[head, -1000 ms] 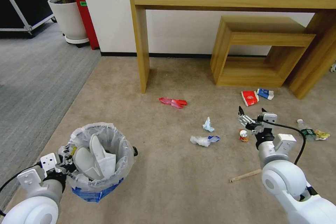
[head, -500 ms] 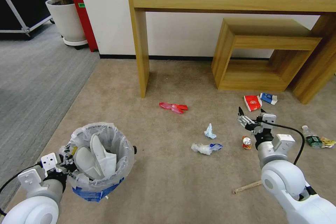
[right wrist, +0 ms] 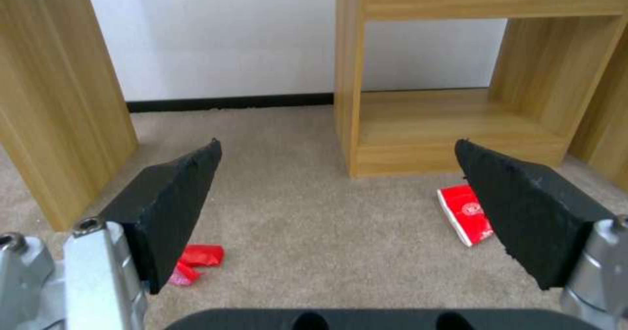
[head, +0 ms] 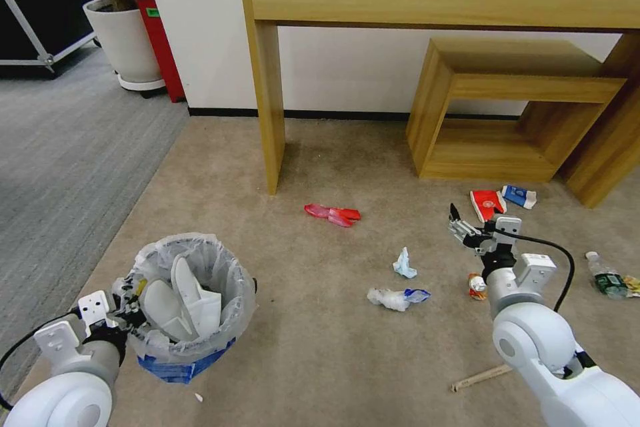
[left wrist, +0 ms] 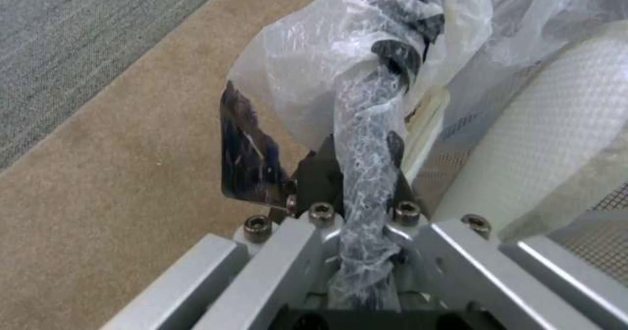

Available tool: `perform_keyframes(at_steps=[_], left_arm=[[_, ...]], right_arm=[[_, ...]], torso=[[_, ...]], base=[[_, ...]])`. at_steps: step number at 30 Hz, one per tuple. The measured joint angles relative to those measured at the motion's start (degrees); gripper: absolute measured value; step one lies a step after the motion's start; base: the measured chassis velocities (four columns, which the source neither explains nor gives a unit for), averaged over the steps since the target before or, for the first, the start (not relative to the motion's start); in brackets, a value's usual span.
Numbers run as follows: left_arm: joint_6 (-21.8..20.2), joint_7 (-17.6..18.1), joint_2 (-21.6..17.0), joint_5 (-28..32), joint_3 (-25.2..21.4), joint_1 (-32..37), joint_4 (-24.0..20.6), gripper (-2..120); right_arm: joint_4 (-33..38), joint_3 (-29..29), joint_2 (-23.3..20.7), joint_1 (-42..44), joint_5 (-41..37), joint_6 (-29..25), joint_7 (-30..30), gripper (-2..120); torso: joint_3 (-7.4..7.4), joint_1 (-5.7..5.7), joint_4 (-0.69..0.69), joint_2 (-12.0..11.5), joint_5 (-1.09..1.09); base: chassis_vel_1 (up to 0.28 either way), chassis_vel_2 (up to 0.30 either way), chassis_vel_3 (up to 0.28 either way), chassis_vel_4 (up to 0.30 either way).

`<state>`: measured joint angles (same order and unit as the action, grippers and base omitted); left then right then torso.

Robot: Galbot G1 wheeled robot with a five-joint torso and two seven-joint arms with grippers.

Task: Pick up the trash bin and place the garbage on the floor into it.

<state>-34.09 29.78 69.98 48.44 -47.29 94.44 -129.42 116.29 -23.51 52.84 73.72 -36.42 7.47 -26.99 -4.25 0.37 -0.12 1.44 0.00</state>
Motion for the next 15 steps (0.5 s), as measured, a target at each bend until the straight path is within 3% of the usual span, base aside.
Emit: perform_keyframes(at_steps=[15], left_arm=[[0.1, -0.2, 0.8, -0.3, 0.0, 0.4, -0.3, 0]], right_arm=[[-0.2, 0.2, 0.1, 0.1, -0.2, -1.1, -0.1, 93]], torso=[[0.0, -0.01, 0.0, 0.0, 0.0]], base=[[0.0, 0.0, 0.0, 0.0]])
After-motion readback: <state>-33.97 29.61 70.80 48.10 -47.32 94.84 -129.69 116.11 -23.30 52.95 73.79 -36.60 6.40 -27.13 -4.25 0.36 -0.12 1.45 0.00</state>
